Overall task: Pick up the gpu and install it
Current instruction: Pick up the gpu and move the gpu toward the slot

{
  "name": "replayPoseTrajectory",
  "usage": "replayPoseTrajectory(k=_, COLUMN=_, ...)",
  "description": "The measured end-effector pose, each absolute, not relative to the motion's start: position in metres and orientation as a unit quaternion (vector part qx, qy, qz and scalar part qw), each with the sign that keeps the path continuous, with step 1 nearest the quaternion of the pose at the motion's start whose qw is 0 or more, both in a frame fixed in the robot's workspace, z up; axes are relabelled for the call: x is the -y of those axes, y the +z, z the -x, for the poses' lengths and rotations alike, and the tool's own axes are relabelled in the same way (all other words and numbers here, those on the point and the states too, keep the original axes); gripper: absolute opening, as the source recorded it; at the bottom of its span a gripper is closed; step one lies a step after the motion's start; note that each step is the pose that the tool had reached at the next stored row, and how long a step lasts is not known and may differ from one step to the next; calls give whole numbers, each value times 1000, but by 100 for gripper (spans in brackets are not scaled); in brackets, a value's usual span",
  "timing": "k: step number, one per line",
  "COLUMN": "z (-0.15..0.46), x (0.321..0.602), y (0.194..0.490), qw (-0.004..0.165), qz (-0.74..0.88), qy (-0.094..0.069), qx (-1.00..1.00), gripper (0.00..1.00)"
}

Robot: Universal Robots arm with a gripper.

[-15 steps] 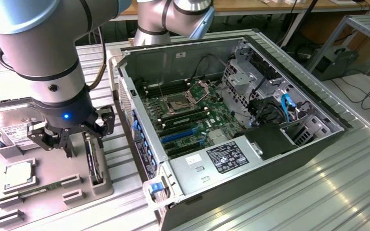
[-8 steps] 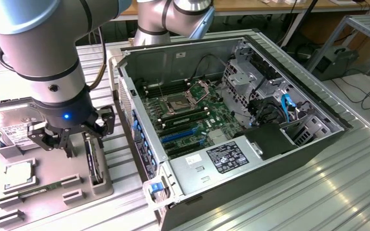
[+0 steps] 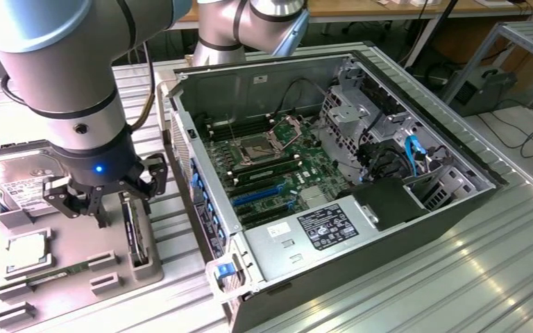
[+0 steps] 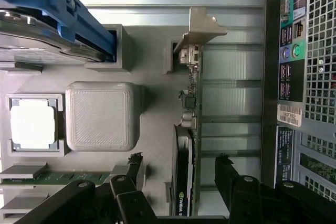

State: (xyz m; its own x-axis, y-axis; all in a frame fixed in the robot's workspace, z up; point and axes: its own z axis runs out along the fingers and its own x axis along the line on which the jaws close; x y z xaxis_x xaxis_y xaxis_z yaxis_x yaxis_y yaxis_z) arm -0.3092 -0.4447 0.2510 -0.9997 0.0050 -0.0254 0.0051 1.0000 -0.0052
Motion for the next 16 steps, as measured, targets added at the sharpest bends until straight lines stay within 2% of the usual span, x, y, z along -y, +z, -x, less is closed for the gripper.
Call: replayPoseTrajectory(k=16, z=307, x=445, y=239, qw=13, qz=-2, qy=-3, qx=-1000, gripper=66)
